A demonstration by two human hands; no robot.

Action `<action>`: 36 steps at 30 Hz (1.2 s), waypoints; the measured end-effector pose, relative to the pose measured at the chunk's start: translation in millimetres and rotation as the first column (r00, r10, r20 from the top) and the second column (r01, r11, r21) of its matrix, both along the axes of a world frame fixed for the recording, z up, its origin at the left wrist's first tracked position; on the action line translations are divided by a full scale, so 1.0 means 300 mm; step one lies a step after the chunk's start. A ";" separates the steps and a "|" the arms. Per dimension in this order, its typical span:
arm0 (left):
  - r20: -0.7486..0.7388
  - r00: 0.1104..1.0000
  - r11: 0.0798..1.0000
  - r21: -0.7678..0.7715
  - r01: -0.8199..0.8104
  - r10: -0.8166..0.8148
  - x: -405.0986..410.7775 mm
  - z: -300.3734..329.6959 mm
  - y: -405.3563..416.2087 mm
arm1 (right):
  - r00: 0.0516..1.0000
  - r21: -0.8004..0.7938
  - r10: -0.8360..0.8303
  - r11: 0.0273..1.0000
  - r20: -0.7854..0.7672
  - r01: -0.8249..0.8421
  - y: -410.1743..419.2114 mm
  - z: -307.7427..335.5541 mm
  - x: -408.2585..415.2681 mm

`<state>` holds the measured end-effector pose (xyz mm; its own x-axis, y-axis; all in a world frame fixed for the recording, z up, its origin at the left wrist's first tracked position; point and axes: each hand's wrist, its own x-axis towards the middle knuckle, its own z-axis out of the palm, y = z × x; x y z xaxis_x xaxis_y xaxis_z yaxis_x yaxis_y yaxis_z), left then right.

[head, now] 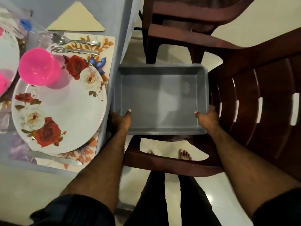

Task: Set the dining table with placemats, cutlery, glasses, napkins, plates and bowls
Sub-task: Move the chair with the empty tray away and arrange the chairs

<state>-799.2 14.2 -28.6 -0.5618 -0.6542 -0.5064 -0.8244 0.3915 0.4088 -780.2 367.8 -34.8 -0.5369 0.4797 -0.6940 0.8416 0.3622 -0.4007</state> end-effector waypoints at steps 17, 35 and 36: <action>0.116 0.993 0.922 0.380 -0.071 0.028 0.098 0.435 0.120 | 0.945 0.373 -0.066 0.908 -0.320 0.190 0.148 0.781 0.107; -0.152 0.981 0.896 0.442 -0.038 0.116 0.091 0.903 0.226 | 0.840 0.239 -0.030 0.953 -0.542 0.188 0.424 1.286 0.100; -0.159 0.977 0.906 0.419 -0.061 0.140 0.105 0.915 0.220 | 0.842 0.221 -0.034 0.958 -0.538 0.181 0.435 1.311 0.099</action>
